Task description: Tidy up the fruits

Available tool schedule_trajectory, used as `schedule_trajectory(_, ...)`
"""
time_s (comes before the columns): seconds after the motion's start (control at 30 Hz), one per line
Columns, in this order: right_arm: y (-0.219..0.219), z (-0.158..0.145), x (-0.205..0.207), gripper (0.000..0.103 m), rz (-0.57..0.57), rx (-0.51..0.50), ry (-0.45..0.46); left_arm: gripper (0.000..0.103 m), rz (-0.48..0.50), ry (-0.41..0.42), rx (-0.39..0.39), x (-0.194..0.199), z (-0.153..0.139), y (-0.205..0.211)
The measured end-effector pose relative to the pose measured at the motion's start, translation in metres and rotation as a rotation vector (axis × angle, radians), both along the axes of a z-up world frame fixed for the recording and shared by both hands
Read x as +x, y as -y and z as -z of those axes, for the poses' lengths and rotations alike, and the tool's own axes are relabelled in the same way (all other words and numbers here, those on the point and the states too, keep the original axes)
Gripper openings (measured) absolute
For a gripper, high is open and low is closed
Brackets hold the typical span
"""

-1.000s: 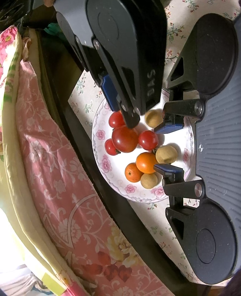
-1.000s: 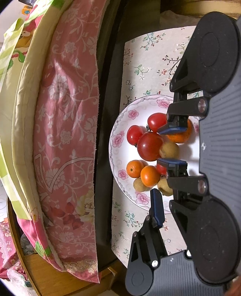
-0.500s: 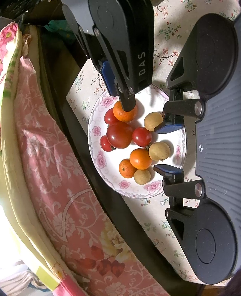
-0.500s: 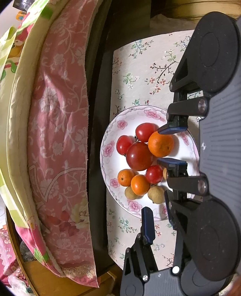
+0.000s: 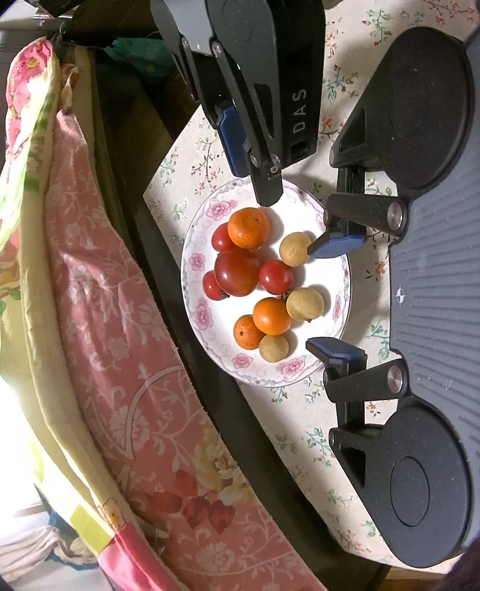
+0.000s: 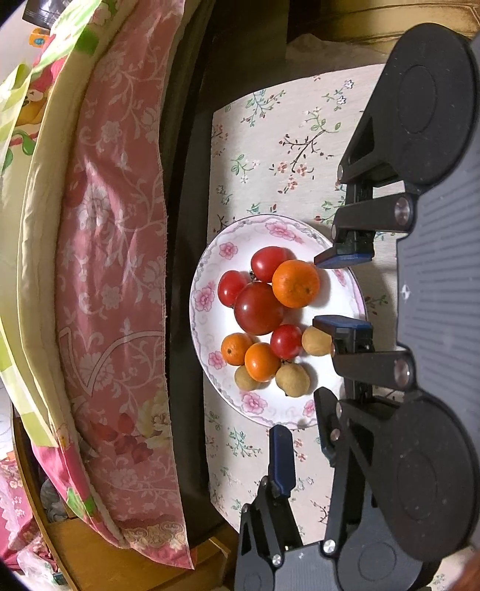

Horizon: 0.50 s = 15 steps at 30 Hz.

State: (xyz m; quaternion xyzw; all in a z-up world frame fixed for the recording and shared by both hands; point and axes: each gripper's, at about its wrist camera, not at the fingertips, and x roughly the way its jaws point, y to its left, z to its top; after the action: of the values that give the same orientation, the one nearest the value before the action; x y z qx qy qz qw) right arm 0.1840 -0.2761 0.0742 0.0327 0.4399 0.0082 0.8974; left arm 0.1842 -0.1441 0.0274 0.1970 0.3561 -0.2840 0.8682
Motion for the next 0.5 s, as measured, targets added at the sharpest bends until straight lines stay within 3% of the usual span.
schedule_trajectory(0.3,-0.004,-0.008,-0.017,0.028,0.008,-0.002,0.004,0.072,-0.036,0.001,-0.008,-0.016,-0.006,-0.008)
schedule_trajectory(0.5,-0.007,-0.013,-0.030,0.029,0.013,-0.002,0.006,0.077,-0.068,0.009,-0.014,-0.027,-0.010,-0.015)
